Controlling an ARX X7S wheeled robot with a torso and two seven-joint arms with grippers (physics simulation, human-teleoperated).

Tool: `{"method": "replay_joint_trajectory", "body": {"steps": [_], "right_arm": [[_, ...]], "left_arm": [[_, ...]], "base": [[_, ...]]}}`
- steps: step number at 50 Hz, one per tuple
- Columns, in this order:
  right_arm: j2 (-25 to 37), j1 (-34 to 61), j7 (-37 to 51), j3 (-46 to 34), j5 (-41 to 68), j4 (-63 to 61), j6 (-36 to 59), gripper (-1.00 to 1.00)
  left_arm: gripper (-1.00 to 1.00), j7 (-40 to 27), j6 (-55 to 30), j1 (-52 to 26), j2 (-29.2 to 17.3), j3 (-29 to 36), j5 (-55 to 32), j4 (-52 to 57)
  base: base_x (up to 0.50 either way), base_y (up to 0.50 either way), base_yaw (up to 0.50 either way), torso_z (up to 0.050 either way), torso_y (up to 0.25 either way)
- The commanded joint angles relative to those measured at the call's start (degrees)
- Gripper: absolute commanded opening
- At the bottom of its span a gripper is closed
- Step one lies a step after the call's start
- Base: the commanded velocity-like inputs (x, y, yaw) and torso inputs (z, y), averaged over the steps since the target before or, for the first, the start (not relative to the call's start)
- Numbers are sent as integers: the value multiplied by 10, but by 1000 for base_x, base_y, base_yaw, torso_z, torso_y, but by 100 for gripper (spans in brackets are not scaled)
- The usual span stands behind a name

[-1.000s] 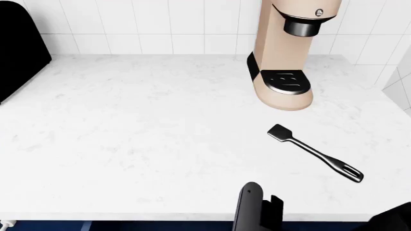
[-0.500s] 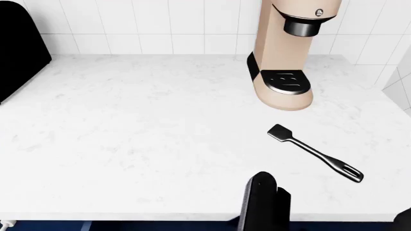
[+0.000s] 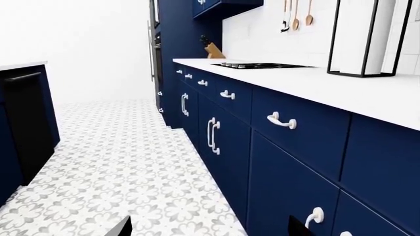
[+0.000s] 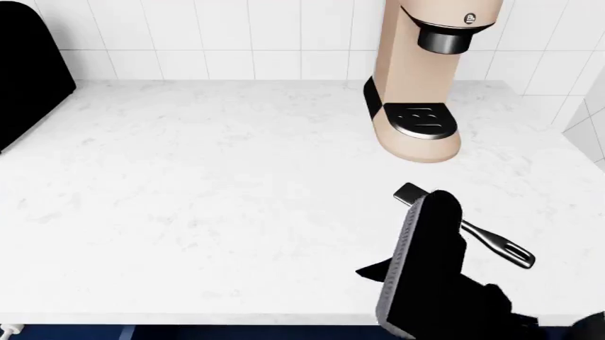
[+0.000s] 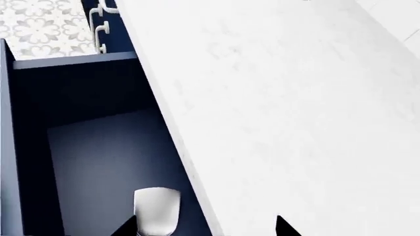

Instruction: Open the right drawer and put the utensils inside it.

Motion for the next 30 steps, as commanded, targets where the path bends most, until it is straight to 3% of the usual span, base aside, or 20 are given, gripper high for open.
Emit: {"method": "replay_joint_trajectory", "body": {"steps": [1,13,21,30], "right_arm": [[50,-38,-73,47,-116,56,4,100],[35,-65,-88,34,-252,125,11,100],[-6,-37,-64,23,-268,161,22,100],[8,-38,-56,16,-313,221,26,100]], "left_arm": [[100,0,0,-2,1,1,-1,2],[100,-1,-8,2,-2,-2,-2,5],[100,-2,-13,4,-3,-2,-4,8],[100,-3,-6,5,-2,-2,-4,0]], "base": [[0,0,0,0,0],[0,0,0,0,0],[0,0,0,0,0],[0,0,0,0,0]]}}
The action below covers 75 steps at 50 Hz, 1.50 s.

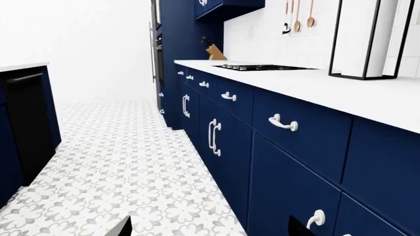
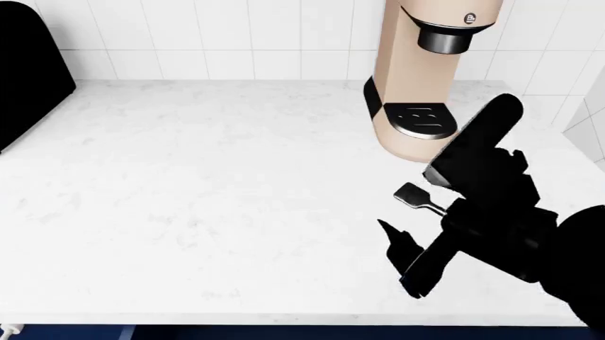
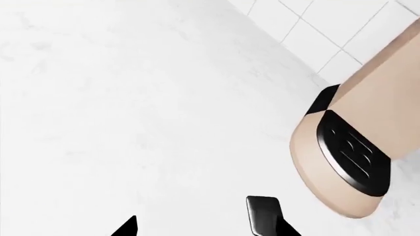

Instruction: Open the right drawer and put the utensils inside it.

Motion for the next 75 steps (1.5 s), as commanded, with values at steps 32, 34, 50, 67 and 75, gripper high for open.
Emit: {"method": "replay_joint_trajectory", "body": {"steps": [32,34,50,67,75], "right_arm": [[17,-75,-51,-31,-151,179,-68,100],[11,-78,-56,-32,-155,192,-73,100],[-10,-134,-126,-10,-119,295,-143,100],[24,-187,-163,15,-84,366,-182,100],[38,-196,-159,22,-88,390,-196,100]], "left_arm": [[100,1,-5,-7,3,3,-1,20],[100,0,-7,-8,3,3,0,24],[100,0,-2,-19,7,7,5,49],[100,7,-28,-26,5,5,1,91],[100,10,-33,-32,8,7,2,103]], "base": [[0,0,0,0,0],[0,0,0,0,0],[0,0,0,0,0],[0,0,0,0,0],[0,0,0,0,0]]}}
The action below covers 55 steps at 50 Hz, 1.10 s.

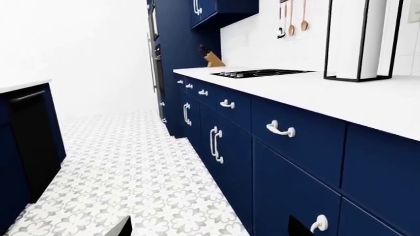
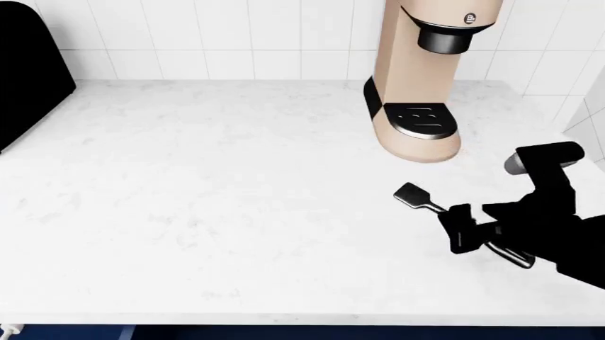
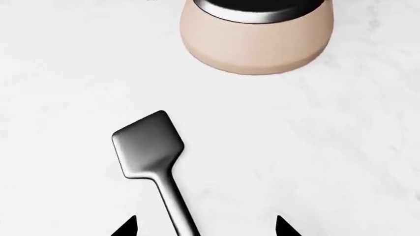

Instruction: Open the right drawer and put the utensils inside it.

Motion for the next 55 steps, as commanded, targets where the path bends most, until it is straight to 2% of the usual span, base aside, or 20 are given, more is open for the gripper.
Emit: {"method": "replay_joint_trajectory", "body": {"steps": [1,10,29,32,33,54,55], "right_arm": [[17,-26,-7,10,3,34,-24,100],[-1,-51,-53,-7,34,56,-1,100],[-28,-119,-150,-18,34,126,-48,100],[-24,-127,-142,-15,39,114,-54,100],[-5,-139,-145,-12,45,58,-57,100],[-4,-140,-144,-11,46,56,-57,100],[3,-159,-157,-25,53,-30,-44,100]], "left_arm": [[100,4,-12,-8,2,2,0,22],[100,9,-31,-6,0,-2,-6,44],[100,15,-36,-21,9,3,-9,76],[100,16,-37,-23,9,4,-8,78],[100,17,-42,-23,8,4,-9,83],[100,18,-42,-23,7,3,-8,83],[100,17,-16,-30,16,7,-3,62]], "base": [[0,0,0,0,0],[0,0,0,0,0],[0,0,0,-1,0],[0,0,0,-4,0],[0,0,0,0,0],[0,0,0,-2,0],[0,0,0,0,0]]}}
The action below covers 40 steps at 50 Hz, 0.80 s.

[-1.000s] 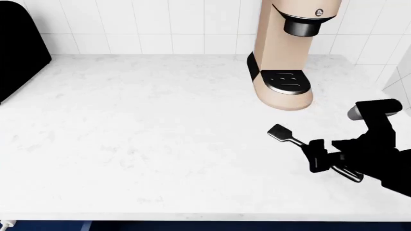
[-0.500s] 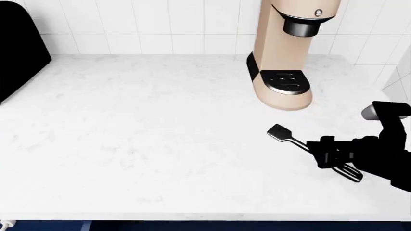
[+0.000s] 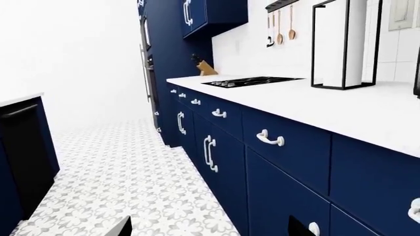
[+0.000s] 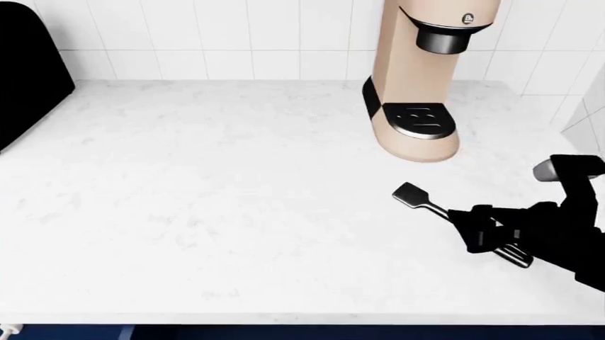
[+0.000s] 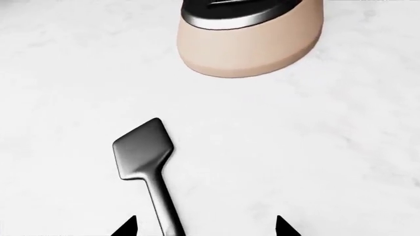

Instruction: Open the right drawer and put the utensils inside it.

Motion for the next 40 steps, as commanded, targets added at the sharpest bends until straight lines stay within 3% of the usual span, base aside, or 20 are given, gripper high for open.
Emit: {"method": "replay_joint_trajectory", "body": {"steps": [1,11,19,20,40], "right_arm": [[-21,-82,-23,-76,54,-88,38,100],[-24,-85,16,-136,-106,-173,25,100],[-39,-79,22,-141,-106,-148,40,100],[-38,-81,25,-140,-109,-146,36,-100],[-30,-75,25,-131,-86,-156,44,-100]], "left_arm": [[100,0,24,-8,8,4,4,-16],[100,2,33,-15,12,6,5,-18],[100,2,36,-11,10,3,5,-26],[100,2,38,-12,11,4,6,-27],[100,2,42,-10,8,3,8,-33]], "base": [[0,0,0,-10,0],[0,0,0,-1,0],[1,1,3,-3,0],[0,3,6,-11,0],[2,2,4,-3,0]]}}
